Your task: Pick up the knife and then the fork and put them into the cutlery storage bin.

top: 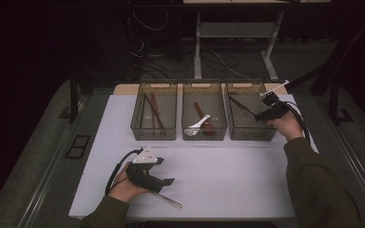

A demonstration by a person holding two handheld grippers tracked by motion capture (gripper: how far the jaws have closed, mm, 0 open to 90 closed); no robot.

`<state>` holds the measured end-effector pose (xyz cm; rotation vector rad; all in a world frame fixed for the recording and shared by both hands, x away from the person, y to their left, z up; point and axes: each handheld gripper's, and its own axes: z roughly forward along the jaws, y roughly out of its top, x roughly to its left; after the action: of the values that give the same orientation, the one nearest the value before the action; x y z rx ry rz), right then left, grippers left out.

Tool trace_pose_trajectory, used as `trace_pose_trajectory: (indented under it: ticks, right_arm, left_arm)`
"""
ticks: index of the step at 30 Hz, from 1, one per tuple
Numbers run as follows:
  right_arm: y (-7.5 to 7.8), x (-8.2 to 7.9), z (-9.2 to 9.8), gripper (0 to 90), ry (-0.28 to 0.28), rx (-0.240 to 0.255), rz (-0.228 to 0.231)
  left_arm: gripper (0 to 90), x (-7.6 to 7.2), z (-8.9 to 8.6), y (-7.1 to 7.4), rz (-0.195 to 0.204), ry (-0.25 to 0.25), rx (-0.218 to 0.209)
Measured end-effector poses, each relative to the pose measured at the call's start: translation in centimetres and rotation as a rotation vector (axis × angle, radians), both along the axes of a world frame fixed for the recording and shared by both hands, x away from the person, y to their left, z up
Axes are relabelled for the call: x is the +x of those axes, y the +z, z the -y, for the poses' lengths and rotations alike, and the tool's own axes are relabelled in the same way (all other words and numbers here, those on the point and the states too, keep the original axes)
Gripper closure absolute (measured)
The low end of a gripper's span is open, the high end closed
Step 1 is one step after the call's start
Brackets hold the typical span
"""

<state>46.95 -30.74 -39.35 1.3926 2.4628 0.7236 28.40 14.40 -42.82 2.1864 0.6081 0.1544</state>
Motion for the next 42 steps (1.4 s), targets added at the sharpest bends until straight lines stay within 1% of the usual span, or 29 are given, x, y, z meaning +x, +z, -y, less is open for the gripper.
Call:
trace_pose_trajectory:
  ticks: [2,4,7,9,12,15,17,18,21,23,24,25,26,28,31,34,35,37,40,42]
  right_arm:
    - [0.0,0.0,-0.1,83.2,0.001,-0.007,-0.006]
    - [-0.1,0.0,-0.2,83.0,0.007,-0.016,-0.023]
    - [-0.1,-0.1,-0.5,82.1,0.012,-0.034,-0.031]
    - [-0.2,-0.1,-0.6,77.3,0.02,-0.042,-0.031]
    - [0.2,-0.2,-0.7,68.8,0.008,-0.042,-0.007]
    - [1.0,-0.5,-0.4,59.5,-0.009,-0.011,0.031]
    - [1.6,-0.9,-0.1,53.0,-0.033,0.029,0.06]
    - [1.9,-1.2,0.1,49.6,-0.031,0.052,0.074]
    - [2.5,-2.4,0.4,38.6,-0.009,0.106,0.134]
    - [2.9,-3.5,0.4,34.5,0.013,0.124,0.17]
    - [3.0,-4.1,0.3,32.7,0.031,0.131,0.193]
    - [3.1,-4.7,0.3,31.6,0.045,0.139,0.21]
    - [3.2,-5.3,0.2,31.1,0.064,0.152,0.221]
    - [3.3,-6.5,0.0,30.1,0.096,0.183,0.228]
    - [3.1,-8.3,-0.3,29.7,0.141,0.213,0.236]
    - [2.8,-9.9,-0.6,29.7,0.178,0.249,0.235]
    - [2.6,-10.4,-0.6,29.6,0.195,0.257,0.236]
    - [2.2,-11.4,-0.8,29.6,0.213,0.267,0.223]
    - [1.4,-12.6,-0.9,29.4,0.24,0.27,0.215]
    - [1.0,-13.2,-1.0,29.3,0.253,0.281,0.206]
  left_arm:
    - [15.5,0.0,0.0,0.0,-0.001,-0.003,0.002]
    - [15.5,0.0,0.1,-0.1,-0.003,-0.006,0.007]
    - [15.5,0.0,0.1,-0.1,-0.004,-0.008,0.008]
    - [15.4,0.0,0.1,-0.1,-0.003,-0.009,0.007]
    - [15.3,0.0,0.0,-0.1,-0.001,-0.008,0.008]
    - [15.4,0.0,-0.1,0.0,0.001,-0.01,0.01]
    - [15.7,0.0,-0.3,0.1,0.0,-0.012,0.014]
    - [17.3,0.0,-0.4,0.1,0.001,-0.018,0.015]
    - [28.3,-0.3,-1.0,0.3,0.002,-0.034,0.015]
    - [35.7,-0.5,-1.5,0.2,0.0,-0.046,0.026]
    - [39.3,-0.6,-1.7,0.1,-0.005,-0.059,0.031]
    - [42.1,-0.7,-1.8,0.0,-0.01,-0.068,0.036]
    - [42.8,-0.9,-2.0,-0.1,-0.013,-0.074,0.043]
    - [45.8,-1.1,-2.2,-0.2,-0.024,-0.098,0.053]
    - [47.8,-1.6,-2.3,-0.4,-0.033,-0.127,0.069]
    - [49.5,-2.0,-2.4,-0.6,-0.036,-0.155,0.073]
    - [50.3,-2.1,-2.5,-0.5,-0.034,-0.163,0.077]
    - [51.8,-2.4,-2.5,-0.5,-0.032,-0.179,0.078]
    - [53.6,-2.9,-2.5,-0.7,-0.031,-0.208,0.1]
    - [54.4,-3.2,-2.5,-0.9,-0.028,-0.224,0.12]
